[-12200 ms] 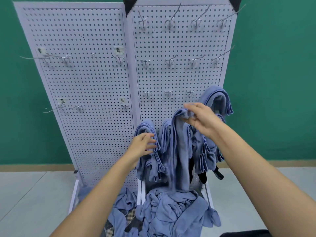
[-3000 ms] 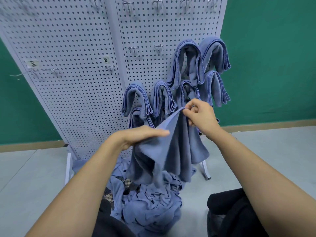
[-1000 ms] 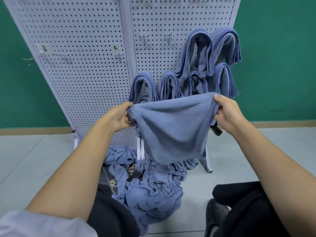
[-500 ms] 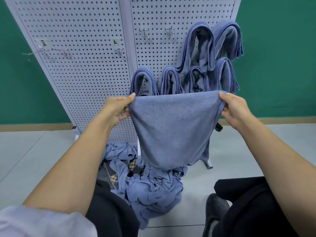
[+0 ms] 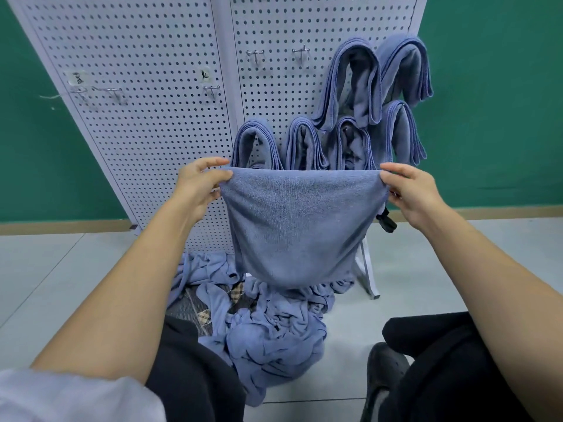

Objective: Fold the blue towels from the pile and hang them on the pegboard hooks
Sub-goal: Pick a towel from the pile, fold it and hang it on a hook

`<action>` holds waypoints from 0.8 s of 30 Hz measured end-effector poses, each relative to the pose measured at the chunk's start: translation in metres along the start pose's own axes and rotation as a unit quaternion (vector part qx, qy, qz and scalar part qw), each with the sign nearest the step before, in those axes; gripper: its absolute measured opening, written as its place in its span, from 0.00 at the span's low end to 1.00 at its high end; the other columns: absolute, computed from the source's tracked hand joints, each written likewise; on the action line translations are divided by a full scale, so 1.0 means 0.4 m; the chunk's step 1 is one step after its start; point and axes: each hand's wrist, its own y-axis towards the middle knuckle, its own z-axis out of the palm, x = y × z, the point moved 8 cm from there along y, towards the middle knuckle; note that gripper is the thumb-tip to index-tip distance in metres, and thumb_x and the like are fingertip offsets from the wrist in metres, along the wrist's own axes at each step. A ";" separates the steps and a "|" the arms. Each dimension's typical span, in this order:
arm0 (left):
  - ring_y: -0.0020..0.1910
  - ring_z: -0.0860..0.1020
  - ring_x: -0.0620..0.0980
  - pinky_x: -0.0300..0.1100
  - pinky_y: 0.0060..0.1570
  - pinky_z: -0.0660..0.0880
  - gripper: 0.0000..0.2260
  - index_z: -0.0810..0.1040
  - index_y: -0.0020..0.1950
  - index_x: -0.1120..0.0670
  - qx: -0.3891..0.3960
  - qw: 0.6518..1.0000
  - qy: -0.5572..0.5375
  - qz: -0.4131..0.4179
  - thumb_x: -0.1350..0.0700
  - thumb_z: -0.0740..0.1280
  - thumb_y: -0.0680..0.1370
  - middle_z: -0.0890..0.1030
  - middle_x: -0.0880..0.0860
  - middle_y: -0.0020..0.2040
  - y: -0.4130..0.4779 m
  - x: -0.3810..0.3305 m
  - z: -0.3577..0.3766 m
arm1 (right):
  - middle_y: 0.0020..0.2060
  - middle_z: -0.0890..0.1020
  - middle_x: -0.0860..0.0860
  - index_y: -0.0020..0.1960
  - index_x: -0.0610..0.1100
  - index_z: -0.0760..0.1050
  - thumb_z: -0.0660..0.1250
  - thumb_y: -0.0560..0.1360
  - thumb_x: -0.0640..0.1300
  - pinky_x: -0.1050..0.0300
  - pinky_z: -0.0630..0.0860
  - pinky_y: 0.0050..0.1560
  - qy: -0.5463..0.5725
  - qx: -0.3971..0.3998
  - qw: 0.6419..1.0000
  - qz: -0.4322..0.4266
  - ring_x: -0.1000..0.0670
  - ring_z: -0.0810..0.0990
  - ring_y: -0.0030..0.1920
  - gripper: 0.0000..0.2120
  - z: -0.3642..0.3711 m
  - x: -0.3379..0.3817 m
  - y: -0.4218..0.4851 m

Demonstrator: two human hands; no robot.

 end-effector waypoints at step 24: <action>0.43 0.77 0.46 0.36 0.42 0.75 0.10 0.81 0.54 0.57 -0.023 0.994 0.097 0.041 0.66 0.70 0.74 0.80 0.52 0.45 0.015 0.007 -0.033 | 0.37 0.78 0.50 0.56 0.42 0.79 0.68 0.74 0.32 0.64 0.71 0.39 -0.022 0.047 0.998 0.041 0.53 0.72 0.36 0.12 0.021 -0.012 -0.023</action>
